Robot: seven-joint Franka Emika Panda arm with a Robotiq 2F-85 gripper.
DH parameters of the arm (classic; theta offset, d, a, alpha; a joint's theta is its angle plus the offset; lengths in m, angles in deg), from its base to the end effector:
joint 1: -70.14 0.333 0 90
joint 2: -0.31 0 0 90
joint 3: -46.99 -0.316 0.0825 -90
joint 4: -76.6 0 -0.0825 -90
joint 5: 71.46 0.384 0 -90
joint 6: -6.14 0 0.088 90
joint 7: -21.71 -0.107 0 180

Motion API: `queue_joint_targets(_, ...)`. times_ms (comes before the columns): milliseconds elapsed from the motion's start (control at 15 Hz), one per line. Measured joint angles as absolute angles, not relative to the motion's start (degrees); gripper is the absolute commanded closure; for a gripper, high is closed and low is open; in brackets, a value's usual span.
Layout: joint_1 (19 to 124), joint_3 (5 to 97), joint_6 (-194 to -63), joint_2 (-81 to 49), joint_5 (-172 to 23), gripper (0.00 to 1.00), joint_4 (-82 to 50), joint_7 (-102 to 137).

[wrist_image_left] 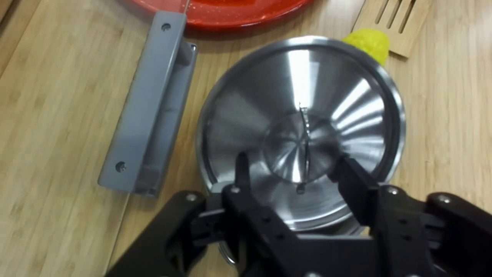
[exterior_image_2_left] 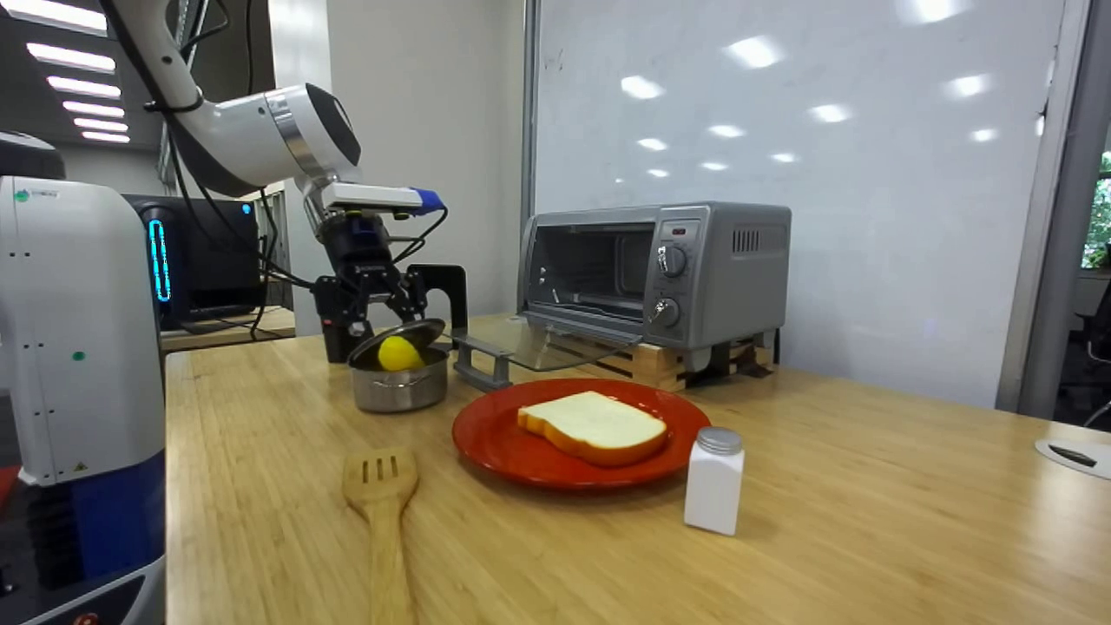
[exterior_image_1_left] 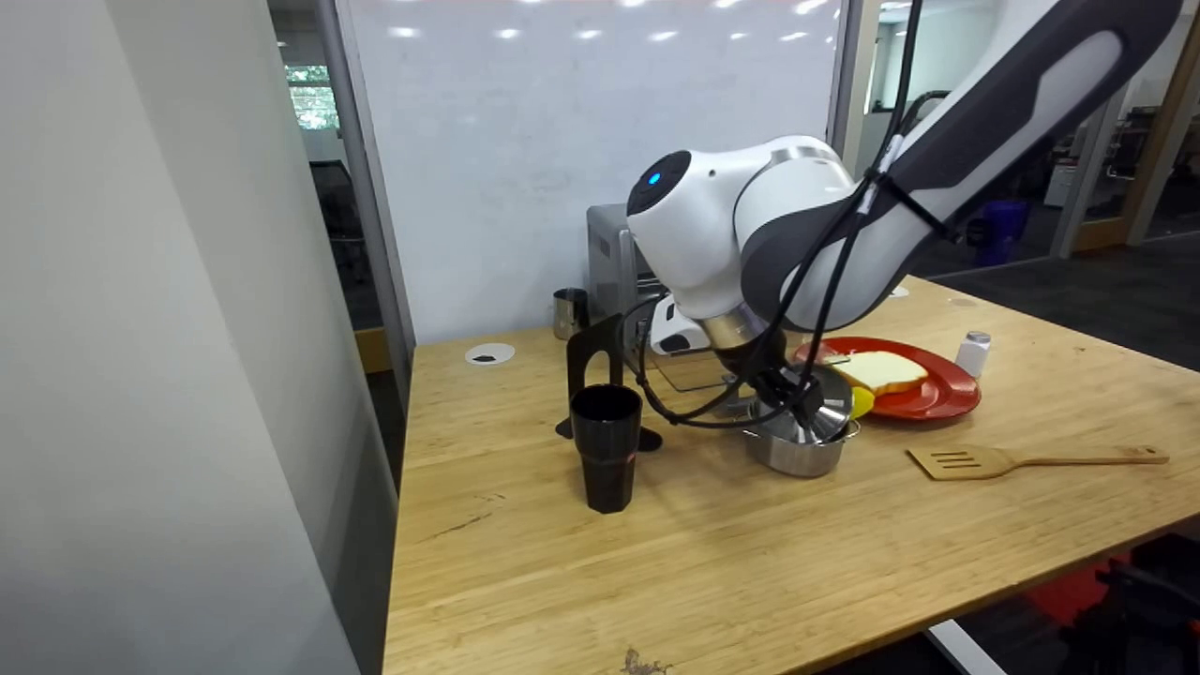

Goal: Remove the lid from the pot

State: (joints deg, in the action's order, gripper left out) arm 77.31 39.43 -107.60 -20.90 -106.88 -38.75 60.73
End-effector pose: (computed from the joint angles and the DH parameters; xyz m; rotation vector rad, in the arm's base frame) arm 0.5541 0.1071 0.2509 2.1446 1.6406 -0.6415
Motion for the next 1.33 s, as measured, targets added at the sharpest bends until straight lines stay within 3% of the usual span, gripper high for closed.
queue_joint_targets(267, 77.32, 39.43, -107.61, -21.3, -107.17, 0.97, -38.09, 60.74)
queue_joint_targets(333, 77.32, 39.43, -107.61, -21.32, -107.2, 0.99, -38.04, 60.74)
queue_joint_targets(1333, 80.29, 37.47, -104.12, -16.5, -107.22, 0.99, -37.68, 57.03)
